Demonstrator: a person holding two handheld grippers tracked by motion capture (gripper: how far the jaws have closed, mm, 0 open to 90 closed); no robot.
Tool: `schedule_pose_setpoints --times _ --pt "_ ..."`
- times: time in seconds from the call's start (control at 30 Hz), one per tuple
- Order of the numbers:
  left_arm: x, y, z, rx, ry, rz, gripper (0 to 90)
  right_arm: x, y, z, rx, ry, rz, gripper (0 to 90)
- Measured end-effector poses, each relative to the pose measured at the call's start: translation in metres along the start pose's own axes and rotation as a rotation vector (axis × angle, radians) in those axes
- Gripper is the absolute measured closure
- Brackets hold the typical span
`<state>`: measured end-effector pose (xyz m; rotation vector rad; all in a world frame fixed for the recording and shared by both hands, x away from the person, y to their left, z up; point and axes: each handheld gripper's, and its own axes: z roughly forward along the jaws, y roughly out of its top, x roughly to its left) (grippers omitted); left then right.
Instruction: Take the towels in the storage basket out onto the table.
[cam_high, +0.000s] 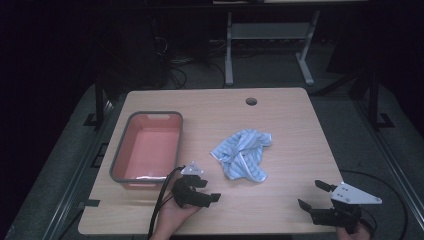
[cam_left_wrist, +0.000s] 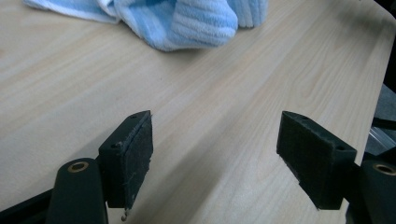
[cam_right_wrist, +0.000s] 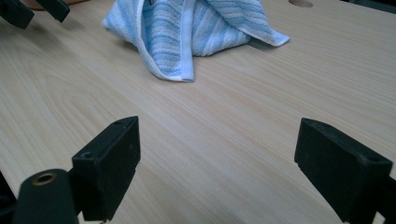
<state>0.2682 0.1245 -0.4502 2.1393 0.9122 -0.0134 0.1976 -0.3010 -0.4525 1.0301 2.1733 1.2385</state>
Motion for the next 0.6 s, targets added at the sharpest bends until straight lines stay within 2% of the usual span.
schedule_pose_setpoints --times 0.03,0.07,0.3,0.43,0.6 --pt "0.0 0.0 0.0 0.0 0.0 0.0 26.1 0.0 0.0 0.0 0.0 0.0 0.0 13.7" --pt "-0.0023 0.001 -0.0015 -0.005 0.011 0.021 26.1 0.0009 -0.0004 0.0001 0.003 0.002 0.0 13.8" --pt "-0.0049 -0.0017 -0.002 -0.023 0.002 0.031 24.9 0.0041 -0.0005 0.0017 0.004 0.015 -0.017 13.8" --pt "-0.0025 -0.0021 -0.0037 -0.05 -0.005 0.015 24.8 0.0065 0.0002 0.0037 0.01 0.021 -0.031 13.8" --pt "-0.0025 -0.0018 -0.0034 -0.059 -0.001 0.021 24.8 0.0068 0.0003 0.0049 0.018 0.026 -0.034 13.7"
